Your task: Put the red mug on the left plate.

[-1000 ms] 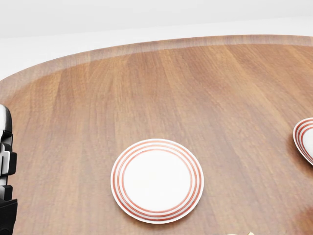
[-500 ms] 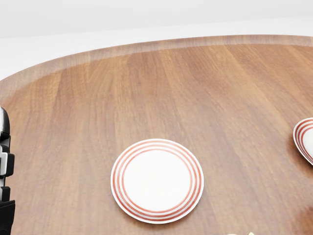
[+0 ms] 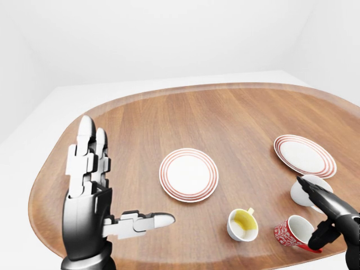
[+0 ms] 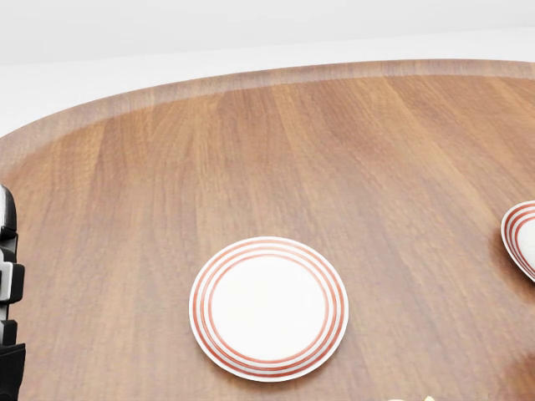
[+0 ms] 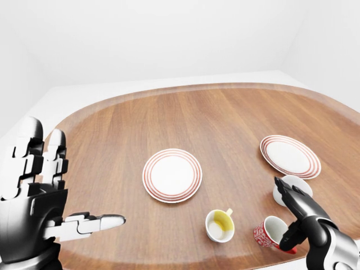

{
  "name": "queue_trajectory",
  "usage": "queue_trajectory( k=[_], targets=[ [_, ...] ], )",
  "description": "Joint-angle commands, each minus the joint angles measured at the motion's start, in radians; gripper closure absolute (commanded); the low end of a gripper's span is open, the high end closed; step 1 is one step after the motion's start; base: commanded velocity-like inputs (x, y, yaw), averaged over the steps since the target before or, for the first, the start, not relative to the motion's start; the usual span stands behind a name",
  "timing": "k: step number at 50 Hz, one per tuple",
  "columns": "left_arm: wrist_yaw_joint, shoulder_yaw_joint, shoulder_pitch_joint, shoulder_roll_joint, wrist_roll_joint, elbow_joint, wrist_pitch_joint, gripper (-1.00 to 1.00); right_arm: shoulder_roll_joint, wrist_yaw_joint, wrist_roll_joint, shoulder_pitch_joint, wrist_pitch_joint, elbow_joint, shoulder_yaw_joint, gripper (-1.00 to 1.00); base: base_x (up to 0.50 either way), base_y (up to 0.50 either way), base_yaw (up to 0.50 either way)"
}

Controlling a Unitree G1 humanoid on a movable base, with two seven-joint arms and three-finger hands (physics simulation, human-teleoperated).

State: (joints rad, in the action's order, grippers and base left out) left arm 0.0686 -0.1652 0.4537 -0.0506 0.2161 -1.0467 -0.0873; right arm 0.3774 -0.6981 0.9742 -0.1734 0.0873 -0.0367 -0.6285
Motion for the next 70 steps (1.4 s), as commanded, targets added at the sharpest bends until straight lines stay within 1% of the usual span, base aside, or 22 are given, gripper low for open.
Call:
queue_trajectory(
  k=[1, 8, 10, 12, 15, 21, 26, 32, 36, 37, 41, 46, 51, 59, 65, 70],
  targets=[
    [-0.001, 0.003, 0.004, 0.000, -0.003, 0.000, 0.000, -1.00, 0.002, 0.000, -0.001, 0.012, 0.000, 0.026, 0.035, -1.00, 0.00, 0.00, 0.00],
    [-0.004, 0.008, 0.015, 0.004, -0.006, 0.000, 0.000, -1.00, 0.003, 0.000, -0.009, 0.011, 0.000, 0.033, 0.051, -1.00, 0.00, 0.00, 0.00],
    [-0.007, 0.012, 0.016, 0.006, -0.007, 0.000, 0.000, -1.00, -0.002, 0.000, -0.048, 0.008, 0.000, 0.027, 0.051, -1.00, 0.00, 0.00, 0.00],
    [-0.008, 0.013, 0.014, 0.008, -0.007, 0.000, 0.000, -1.00, -0.017, 0.000, -0.139, 0.002, 0.000, -0.004, 0.046, -1.00, 0.00, 0.00, 0.00],
    [-0.009, 0.012, 0.013, 0.009, -0.005, 0.000, 0.000, -1.00, -0.034, 0.000, -0.205, -0.002, 0.000, -0.041, 0.040, -1.00, 0.00, 0.00, 0.00],
    [-0.008, 0.011, 0.012, 0.008, -0.005, 0.000, 0.000, -1.00, -0.044, 0.000, -0.137, -0.017, 0.000, -0.013, 0.049, -1.00, 0.00, 0.00, 0.00],
    [-0.008, 0.012, 0.019, 0.008, -0.006, 0.000, 0.000, -1.00, -0.036, 0.000, -0.119, -0.009, 0.000, 0.026, 0.061, -1.00, 0.00, 0.00, 0.00],
    [-0.011, 0.013, 0.016, 0.010, -0.005, 0.000, 0.000, -1.00, -0.042, 0.000, -0.119, -0.019, 0.000, 0.028, 0.070, -1.00, 0.00, 0.00, 0.00],
    [-0.014, 0.020, 0.019, 0.013, -0.010, 0.000, 0.000, -1.00, -0.053, 0.000, -0.102, -0.044, 0.000, 0.059, 0.078, -1.00, 0.00, 0.00, 0.00],
    [-0.014, 0.021, 0.018, 0.014, -0.010, 0.000, 0.000, -1.00, -0.067, 0.000, -0.083, -0.074, 0.000, 0.060, 0.090, -1.00, 0.00, 0.00, 0.00],
    [-0.011, 0.011, 0.012, 0.011, -0.003, 0.000, 0.000, -1.00, -0.095, 0.000, -0.047, -0.097, 0.000, 0.047, 0.101, -1.00, 0.00, 0.00, 0.00],
    [-0.013, 0.021, 0.021, 0.014, -0.012, 0.000, 0.000, -1.00, -0.075, 0.000, -0.016, -0.074, 0.000, 0.094, 0.111, -1.00, 0.00, 0.00, 0.00],
    [-0.012, 0.014, 0.017, 0.013, -0.005, 0.000, 0.000, -1.00, -0.063, 0.000, -0.016, -0.071, 0.000, 0.112, 0.113, -1.00, 0.00, 0.00, 0.00],
    [-0.009, 0.008, 0.009, 0.010, 0.000, 0.000, 0.000, -1.00, -0.018, 0.000, -0.027, -0.057, 0.000, 0.189, 0.089, -1.00, 0.00, 0.00, 0.00],
    [0.002, -0.013, 0.003, 0.002, 0.015, 0.000, 0.000, -1.00, -0.005, 0.000, -0.036, -0.063, 0.000, 0.215, 0.080, -1.00, 0.00, 0.00, 0.00],
    [0.004, -0.014, 0.001, -0.001, 0.015, 0.000, 0.000, -1.00, 0.000, 0.000, -0.033, -0.062, 0.000, 0.231, 0.083, -1.00, 0.00, 0.00, 0.00]
  ],
)
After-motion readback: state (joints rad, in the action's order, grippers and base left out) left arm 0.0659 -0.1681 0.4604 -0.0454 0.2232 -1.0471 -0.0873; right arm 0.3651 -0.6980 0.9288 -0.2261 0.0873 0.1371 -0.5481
